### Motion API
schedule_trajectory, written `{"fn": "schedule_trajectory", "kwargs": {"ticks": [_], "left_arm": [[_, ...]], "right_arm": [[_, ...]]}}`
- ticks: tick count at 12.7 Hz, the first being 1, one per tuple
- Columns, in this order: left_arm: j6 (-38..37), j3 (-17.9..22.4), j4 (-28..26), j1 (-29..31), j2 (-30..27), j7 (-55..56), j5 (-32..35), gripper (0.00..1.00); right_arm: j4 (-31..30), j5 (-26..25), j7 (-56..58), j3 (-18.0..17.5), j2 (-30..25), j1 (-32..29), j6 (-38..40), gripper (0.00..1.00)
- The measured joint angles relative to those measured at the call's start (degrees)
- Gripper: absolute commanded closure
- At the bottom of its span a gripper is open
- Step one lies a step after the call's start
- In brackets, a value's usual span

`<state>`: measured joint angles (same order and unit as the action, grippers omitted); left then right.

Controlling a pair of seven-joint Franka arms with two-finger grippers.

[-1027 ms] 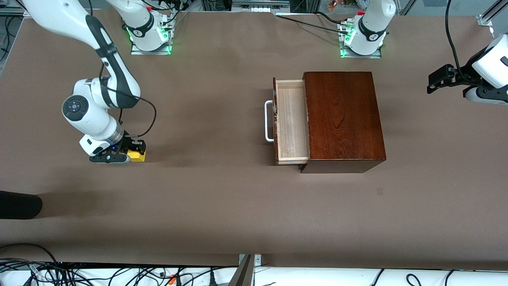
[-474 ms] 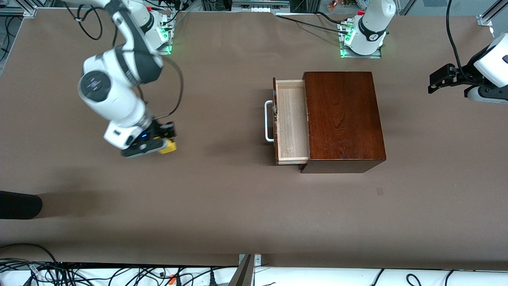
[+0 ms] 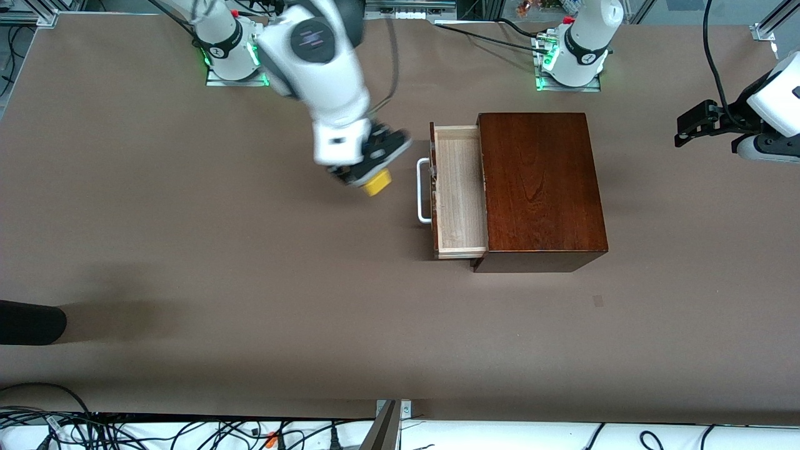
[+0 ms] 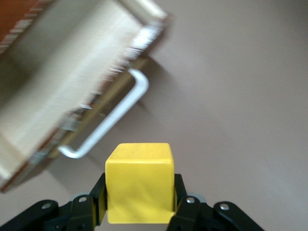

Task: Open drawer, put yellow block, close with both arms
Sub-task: 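Carry the yellow cube with the right gripper over the open drawer, then lower the cube into the drawer and open the right gripper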

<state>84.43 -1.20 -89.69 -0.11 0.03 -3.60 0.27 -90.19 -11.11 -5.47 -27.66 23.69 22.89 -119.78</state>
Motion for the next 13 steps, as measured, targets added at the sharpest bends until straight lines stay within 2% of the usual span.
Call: {"fn": "schedule_trajectory", "kwargs": {"ticks": [4, 6, 9, 13], "left_arm": [[0.00, 0.01, 0.01, 0.00, 0.00, 0.00, 0.00, 0.00], [-0.01, 0.01, 0.01, 0.00, 0.00, 0.00, 0.00, 0.00], [-0.02, 0.01, 0.01, 0.00, 0.00, 0.00, 0.00, 0.00], [-0.02, 0.01, 0.01, 0.00, 0.00, 0.00, 0.00, 0.00]], "right_arm": [[11.81, -5.79, 0.02, 0.34, 9.17, 10.85, 1.65, 0.65], [16.07, -9.59, 0.04, 0.46, 11.89, 14.40, 4.07, 0.65], [17.44, -14.24, 1.93, 0.55, 13.91, 16.48, 4.86, 0.68], [17.61, -17.06, 6.25, 0.65, 16.59, 16.72, 4.62, 0.68]]}}
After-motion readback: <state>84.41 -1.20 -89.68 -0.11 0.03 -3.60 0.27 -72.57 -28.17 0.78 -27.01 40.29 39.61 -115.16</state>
